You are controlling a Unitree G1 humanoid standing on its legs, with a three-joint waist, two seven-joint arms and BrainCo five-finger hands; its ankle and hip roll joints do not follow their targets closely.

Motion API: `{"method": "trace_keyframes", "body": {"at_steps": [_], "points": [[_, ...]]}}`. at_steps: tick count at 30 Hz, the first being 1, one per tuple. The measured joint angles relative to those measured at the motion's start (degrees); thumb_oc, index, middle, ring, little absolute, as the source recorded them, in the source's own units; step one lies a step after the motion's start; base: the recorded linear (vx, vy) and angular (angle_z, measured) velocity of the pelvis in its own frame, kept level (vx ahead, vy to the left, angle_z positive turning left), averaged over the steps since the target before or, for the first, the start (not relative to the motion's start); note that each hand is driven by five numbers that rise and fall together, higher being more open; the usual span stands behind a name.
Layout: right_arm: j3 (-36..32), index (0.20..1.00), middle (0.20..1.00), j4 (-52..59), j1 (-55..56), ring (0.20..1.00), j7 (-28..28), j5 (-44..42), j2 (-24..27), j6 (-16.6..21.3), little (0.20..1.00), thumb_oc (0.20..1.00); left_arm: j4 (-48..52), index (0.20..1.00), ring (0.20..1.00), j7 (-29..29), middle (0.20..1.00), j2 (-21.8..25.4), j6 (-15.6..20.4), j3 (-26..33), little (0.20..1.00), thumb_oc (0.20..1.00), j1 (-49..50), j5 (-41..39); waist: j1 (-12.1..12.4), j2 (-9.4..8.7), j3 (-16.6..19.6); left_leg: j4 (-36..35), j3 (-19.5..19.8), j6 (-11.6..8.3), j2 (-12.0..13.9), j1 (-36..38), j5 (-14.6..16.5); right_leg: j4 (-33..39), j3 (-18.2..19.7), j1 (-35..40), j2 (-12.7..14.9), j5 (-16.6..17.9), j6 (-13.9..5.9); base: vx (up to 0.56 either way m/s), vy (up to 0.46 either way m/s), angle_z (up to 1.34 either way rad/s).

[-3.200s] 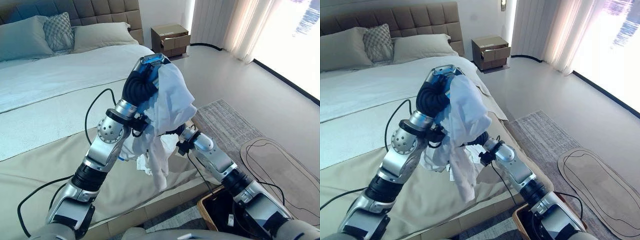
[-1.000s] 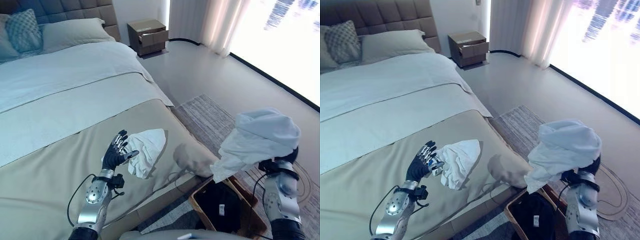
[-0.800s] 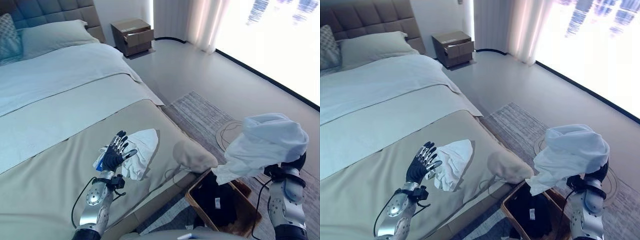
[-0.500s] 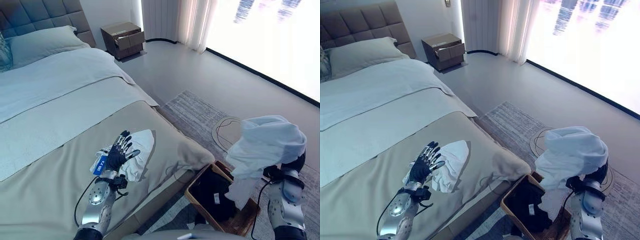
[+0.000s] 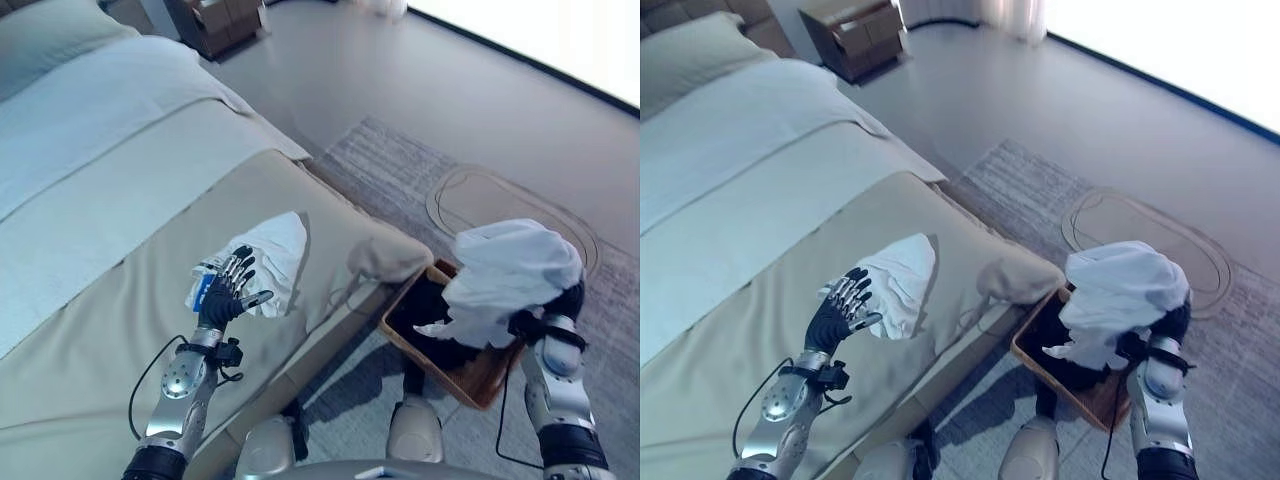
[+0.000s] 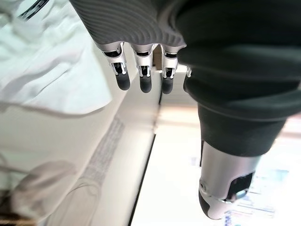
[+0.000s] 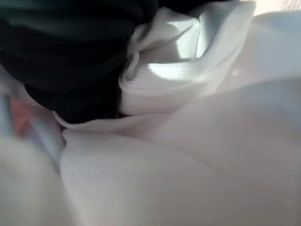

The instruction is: Pick up clothes into the bucket

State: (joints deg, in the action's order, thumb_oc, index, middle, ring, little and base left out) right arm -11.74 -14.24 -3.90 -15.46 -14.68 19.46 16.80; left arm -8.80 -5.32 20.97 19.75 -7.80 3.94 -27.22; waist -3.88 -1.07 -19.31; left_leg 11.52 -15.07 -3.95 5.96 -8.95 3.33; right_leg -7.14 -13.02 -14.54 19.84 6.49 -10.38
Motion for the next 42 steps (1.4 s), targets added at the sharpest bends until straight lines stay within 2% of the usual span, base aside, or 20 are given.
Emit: {"method": "trace_keyframes", "body": {"at_steps": [4, 6, 9, 10, 14, 19, 20, 23, 25, 26, 29, 38, 42], "points": [[2.49, 0.200, 0.200, -1.29, -5.65, 0.200, -0.69, -0.01, 1.08, 0.36, 0.200, 0.200, 1.04, 1.000, 1.000, 1.48, 1.000, -0.12, 0.99, -0.02, 1.000, 1.000, -2.88, -1.09, -0.05, 0.36, -4.83, 3.77, 0.23, -0.70, 2.23, -4.74, 0.48, -2.33, 1.24, -4.76, -2.08, 0.15, 1.23, -0.12, -0.113, -0.16], [2.90, 0.200, 0.200, -2.60, -7.56, 0.200, -2.08, 0.09, 2.53, 0.35, 0.200, 0.200, 1.44, 1.000, 1.000, 2.27, 1.000, -0.09, 1.32, -0.33, 1.000, 1.000, -5.98, -1.07, -0.28, 1.02, -6.75, 4.80, 1.40, -0.61, 2.88, -7.56, 0.50, -4.56, 0.65, -7.17, -2.04, -0.38, 1.78, -0.13, -0.069, 0.23], [3.54, 0.200, 0.200, -5.62, -11.61, 0.200, -5.04, 1.42, 4.78, 0.44, 0.200, 0.200, 4.55, 1.000, 1.000, 4.13, 1.000, 0.59, 2.64, -0.92, 1.000, 1.000, -8.99, -1.07, -0.25, 1.88, -7.69, 6.82, 2.79, -0.19, 2.68, -14.01, 0.14, -8.69, 0.31, -13.62, -1.08, -1.44, 2.36, -0.10, -0.027, 0.23], [3.49, 0.200, 0.200, -7.51, -14.90, 0.200, -6.34, 1.84, 5.46, 0.36, 0.200, 0.200, 5.20, 1.000, 1.000, 4.95, 1.000, 0.37, 3.27, -1.11, 1.000, 1.000, -10.69, -1.07, 0.09, 2.37, -9.39, 7.81, 2.78, -0.05, 2.28, -15.92, 0.02, -10.01, 0.46, -15.74, -0.63, -1.63, 2.86, -0.07, -0.008, 0.10], [4.05, 0.200, 0.200, -9.38, -20.52, 0.200, -9.07, 2.81, 6.45, 0.38, 0.200, 0.200, 7.29, 1.000, 1.000, 7.05, 1.000, 0.58, 3.55, -2.29, 1.000, 1.000, -11.35, -1.07, 0.12, 3.24, -10.10, 10.25, 2.62, -0.07, 2.49, -21.84, 0.09, -13.43, 1.94, -22.84, -0.11, -2.22, 3.51, -0.07, 0.000, -0.03], [5.36, 0.200, 0.200, -12.43, -22.53, 0.200, -11.04, 4.80, 9.53, 0.37, 0.200, 0.200, 7.74, 1.000, 1.000, 8.11, 1.000, 0.64, 4.10, -2.38, 1.000, 1.000, -11.50, -1.06, 0.17, 3.68, -10.63, 12.35, 2.64, 0.08, 2.53, -24.93, 0.59, -16.49, 3.13, -26.68, 0.31, -3.09, 3.93, 0.02, -0.008, -0.01], [6.28, 0.200, 0.200, -14.66, -22.95, 0.200, -11.34, 6.32, 11.00, 0.35, 0.200, 0.200, 7.85, 1.000, 1.000, 8.29, 1.000, 0.95, 4.59, -2.45, 1.000, 1.000, -11.50, -1.07, 0.23, 3.69, -10.63, 13.29, 2.74, -0.10, 2.76, -26.13, 1.43, -17.51, 3.39, -27.97, 0.26, -4.31, 3.80, 0.00, 0.000, 0.00], [8.04, 0.200, 0.200, -20.03, -24.00, 0.200, -11.78, 8.02, 12.99, 0.03, 0.200, 0.200, 7.87, 1.000, 1.000, 8.65, 1.000, 2.14, 4.74, -3.27, 1.000, 1.000, -11.29, -1.11, 0.26, 3.88, -10.67, 15.43, 2.82, -0.06, 2.95, -28.08, 2.08, -19.64, 4.04, -30.21, 0.20, -4.72, 4.24, -0.02, -0.003, -0.03], [10.68, 0.200, 0.200, -26.49, -26.94, 0.200, -11.66, 9.32, 15.69, -0.97, 0.200, 0.200, 9.02, 1.000, 1.000, 8.78, 1.000, 3.82, 4.87, -4.56, 1.000, 1.000, -11.20, -1.11, 0.32, 4.02, -10.72, 16.93, 2.67, 0.01, 2.93, -30.40, 2.69, -20.95, 4.89, -32.93, 0.22, -5.06, 4.28, -0.04, -0.009, -0.09], [10.62, 0.200, 0.200, -27.31, -27.46, 0.200, -11.66, 9.50, 15.76, -1.50, 0.200, 0.200, 9.32, 1.000, 1.000, 8.77, 1.000, 3.87, 4.87, -4.55, 1.000, 1.000, -11.19, -1.11, 0.34, 4.14, -10.74, 17.36, 2.68, 0.01, 2.95, -31.18, 2.70, -21.25, 5.01, -33.73, 0.24, -5.05, 4.32, -0.05, -0.010, -0.08], [15.94, 0.200, 0.200, -36.76, -32.68, 0.200, -10.62, 9.55, 18.54, -2.83, 0.200, 0.200, 9.79, 1.000, 1.000, 8.90, 1.000, 4.30, 4.86, -5.36, 1.000, 1.000, -12.58, -1.15, 0.36, 4.54, -10.92, 20.55, 2.82, 0.11, 3.27, -34.52, 3.51, -23.80, 6.05, -37.18, 0.25, -5.34, 4.68, -0.02, -0.004, -0.03], [23.27, 0.200, 0.200, -54.15, -45.36, 0.200, -7.35, 10.67, 20.05, -6.18, 0.200, 0.200, 10.32, 1.000, 1.000, 9.72, 1.000, 4.50, 4.80, -7.35, 1.000, 1.000, -15.44, -1.21, 1.73, 4.94, -11.09, 25.88, 3.16, 0.48, 3.77, -39.84, 5.09, -28.28, 7.88, -42.80, 0.35, -6.60, 4.97, -0.01, -0.001, 0.00], [23.60, 0.200, 0.200, -57.01, -46.61, 0.200, -7.03, 11.29, 20.05, -7.58, 0.200, 0.200, 10.36, 1.000, 1.000, 10.43, 1.000, 4.53, 4.62, -7.80, 1.000, 1.000, -15.49, -1.20, 1.96, 5.22, -11.23, 27.17, 3.77, 0.44, 3.75, -41.46, 5.44, -29.17, 8.01, -44.05, 0.50, -6.80, 5.04, -0.01, -0.001, 0.04]]}}
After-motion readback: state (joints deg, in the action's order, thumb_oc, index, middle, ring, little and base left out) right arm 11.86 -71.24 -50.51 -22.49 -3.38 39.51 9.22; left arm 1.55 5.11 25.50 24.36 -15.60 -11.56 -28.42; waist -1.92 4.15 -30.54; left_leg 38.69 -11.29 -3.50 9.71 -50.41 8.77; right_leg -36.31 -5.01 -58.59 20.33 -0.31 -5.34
